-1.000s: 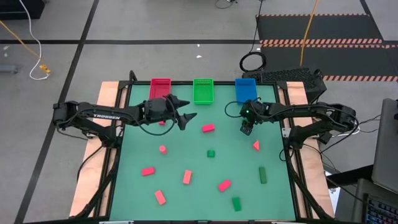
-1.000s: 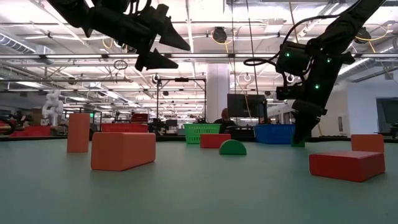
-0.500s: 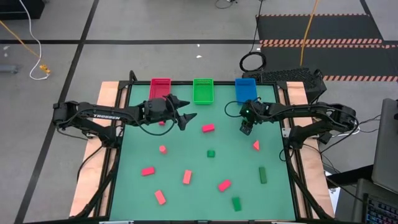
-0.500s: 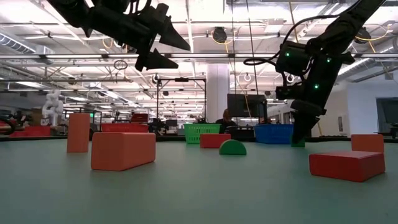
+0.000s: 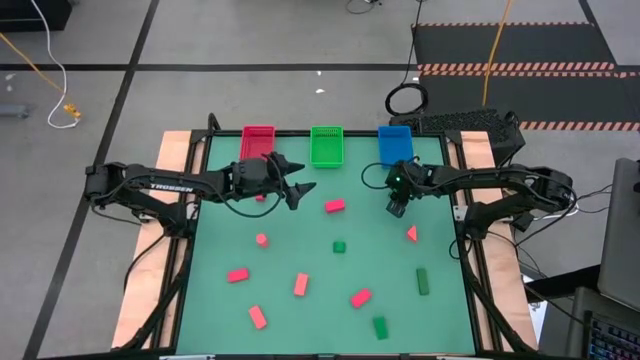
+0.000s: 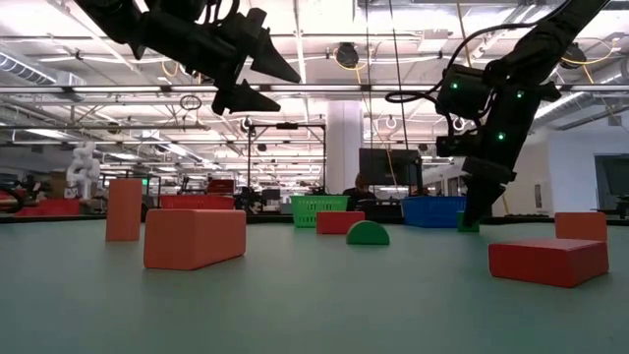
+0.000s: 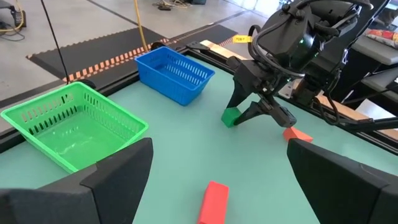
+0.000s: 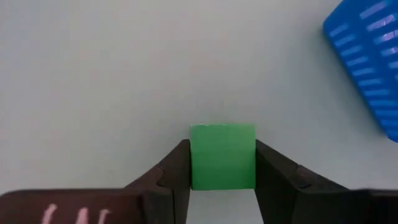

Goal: Sort & place blocks by color
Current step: Put the green block into the green basket, then put the red block into the red basket

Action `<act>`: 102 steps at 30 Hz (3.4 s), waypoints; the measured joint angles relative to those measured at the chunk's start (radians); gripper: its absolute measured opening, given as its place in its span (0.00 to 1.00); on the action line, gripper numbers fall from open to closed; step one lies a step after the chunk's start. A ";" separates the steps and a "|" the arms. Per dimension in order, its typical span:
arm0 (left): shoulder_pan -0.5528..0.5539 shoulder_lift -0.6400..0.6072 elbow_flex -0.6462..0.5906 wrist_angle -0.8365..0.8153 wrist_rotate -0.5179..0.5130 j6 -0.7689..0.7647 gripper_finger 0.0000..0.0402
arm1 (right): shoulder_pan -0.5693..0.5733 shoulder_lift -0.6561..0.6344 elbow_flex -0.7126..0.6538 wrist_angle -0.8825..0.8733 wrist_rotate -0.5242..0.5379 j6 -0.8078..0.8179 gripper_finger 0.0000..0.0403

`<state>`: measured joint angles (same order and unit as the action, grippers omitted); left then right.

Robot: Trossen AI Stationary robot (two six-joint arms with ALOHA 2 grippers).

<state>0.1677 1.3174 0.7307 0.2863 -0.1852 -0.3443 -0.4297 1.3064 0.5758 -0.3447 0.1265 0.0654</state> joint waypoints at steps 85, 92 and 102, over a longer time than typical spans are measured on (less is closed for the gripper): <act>-0.075 0.000 0.000 0.060 -0.033 -0.028 0.93 | 0.198 0.468 0.473 0.215 -0.258 -0.328 0.84; -0.075 0.000 0.000 0.045 -0.030 -0.024 0.93 | 0.214 0.527 0.471 0.269 -0.182 -0.342 0.80; -0.075 0.000 0.000 0.028 -0.033 -0.018 0.93 | 0.223 0.518 0.472 0.256 -0.155 -0.392 0.28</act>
<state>0.0929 1.3178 0.7303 0.3145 -0.2183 -0.3622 -0.2066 1.8244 1.0473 -0.0888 -0.0283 -0.3269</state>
